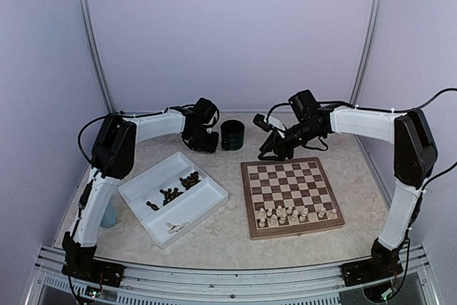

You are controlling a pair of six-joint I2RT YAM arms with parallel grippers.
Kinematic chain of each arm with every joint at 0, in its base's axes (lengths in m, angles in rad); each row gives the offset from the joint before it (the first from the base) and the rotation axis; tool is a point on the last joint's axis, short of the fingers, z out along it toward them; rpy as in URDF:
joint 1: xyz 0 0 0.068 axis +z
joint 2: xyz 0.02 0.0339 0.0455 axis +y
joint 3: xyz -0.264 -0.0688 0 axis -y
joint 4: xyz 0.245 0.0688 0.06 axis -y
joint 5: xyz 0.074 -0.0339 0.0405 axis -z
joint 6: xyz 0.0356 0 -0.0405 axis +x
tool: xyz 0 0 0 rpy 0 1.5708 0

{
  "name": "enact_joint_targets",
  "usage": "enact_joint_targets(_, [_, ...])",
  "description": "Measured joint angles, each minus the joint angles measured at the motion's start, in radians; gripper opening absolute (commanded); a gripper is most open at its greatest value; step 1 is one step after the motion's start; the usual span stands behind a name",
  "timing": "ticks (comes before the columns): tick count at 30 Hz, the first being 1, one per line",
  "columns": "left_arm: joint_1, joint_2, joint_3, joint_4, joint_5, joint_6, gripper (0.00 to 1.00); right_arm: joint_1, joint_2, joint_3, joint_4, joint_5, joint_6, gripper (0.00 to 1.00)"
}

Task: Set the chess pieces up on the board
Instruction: Pick up the pawn from the center of the board, then pass from the left arm to the right

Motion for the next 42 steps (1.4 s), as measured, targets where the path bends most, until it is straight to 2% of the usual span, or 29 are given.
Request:
enact_joint_targets(6, [0.003,0.009,0.012,0.0,0.004,-0.005,0.2,0.0,0.005,0.0,0.0,-0.002,0.0,0.39])
enact_joint_targets(13, [0.012,0.011,0.015,0.005,0.023,-0.01,0.13,0.0,0.01,0.0,0.0,-0.003,0.0,0.39])
enact_joint_targets(21, [0.016,-0.005,-0.017,0.042,0.047,-0.045,0.11,0.0,0.018,0.0,-0.001,-0.003,0.0,0.39])
enact_joint_targets(24, [0.019,-0.1,-0.177,0.116,0.093,-0.125,0.11,0.0,0.018,0.0,0.0,-0.003,0.002,0.39])
enact_joint_targets(29, [0.016,-0.362,-0.476,0.248,0.158,-0.291,0.11,0.0,0.018,0.018,0.012,0.012,0.029,0.39])
enact_joint_targets(34, [-0.014,-0.6,-0.64,0.499,0.198,-0.475,0.11,0.022,0.018,0.076,0.06,0.057,0.081,0.4])
enact_joint_targets(38, [-0.061,-0.65,-0.713,0.706,0.233,-0.604,0.11,0.069,0.018,0.137,0.099,0.092,0.126,0.42])
enact_joint_targets(42, [-0.098,-0.646,-0.753,0.803,0.249,-0.682,0.11,0.125,0.018,0.192,0.139,0.119,0.161,0.44])
